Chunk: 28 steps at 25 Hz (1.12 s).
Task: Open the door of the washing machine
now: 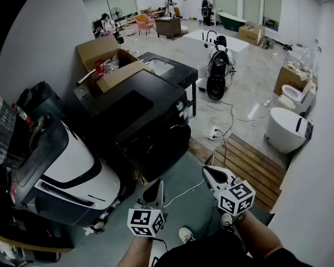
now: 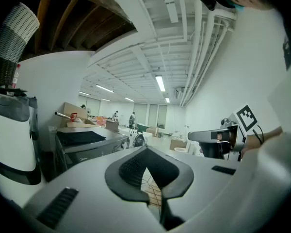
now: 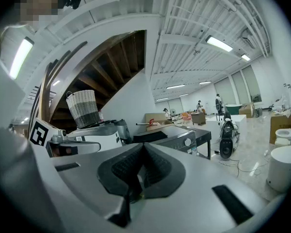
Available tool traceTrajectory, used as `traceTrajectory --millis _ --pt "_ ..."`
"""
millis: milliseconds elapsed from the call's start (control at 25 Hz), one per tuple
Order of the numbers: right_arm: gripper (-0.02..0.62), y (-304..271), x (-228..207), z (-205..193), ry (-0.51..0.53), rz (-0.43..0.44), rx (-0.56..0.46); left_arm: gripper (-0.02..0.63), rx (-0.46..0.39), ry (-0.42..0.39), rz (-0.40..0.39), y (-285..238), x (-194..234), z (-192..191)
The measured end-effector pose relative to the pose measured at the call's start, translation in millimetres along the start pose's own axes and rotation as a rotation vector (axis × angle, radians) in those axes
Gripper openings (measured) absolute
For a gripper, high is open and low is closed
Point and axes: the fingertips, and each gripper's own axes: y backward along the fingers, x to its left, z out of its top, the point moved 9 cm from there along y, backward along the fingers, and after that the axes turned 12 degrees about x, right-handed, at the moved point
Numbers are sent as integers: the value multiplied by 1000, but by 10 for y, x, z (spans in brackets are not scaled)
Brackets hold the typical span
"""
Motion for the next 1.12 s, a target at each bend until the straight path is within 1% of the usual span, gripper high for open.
traceTrajectory --millis 240,480,920,1120 --pt "17 -37 4 34 2 34 -22 17 -3 6 -1 -24 22 16" --pt "17 -10 -98 141 27 61 -21 17 -2 7 9 -89 -76 100" --pt "18 188 -662 408 69 130 -44 18 -35 19 74 -403 -483 350" --pt "20 240 -908 445 73 157 -41 20 -26 13 96 -559 -677 392"
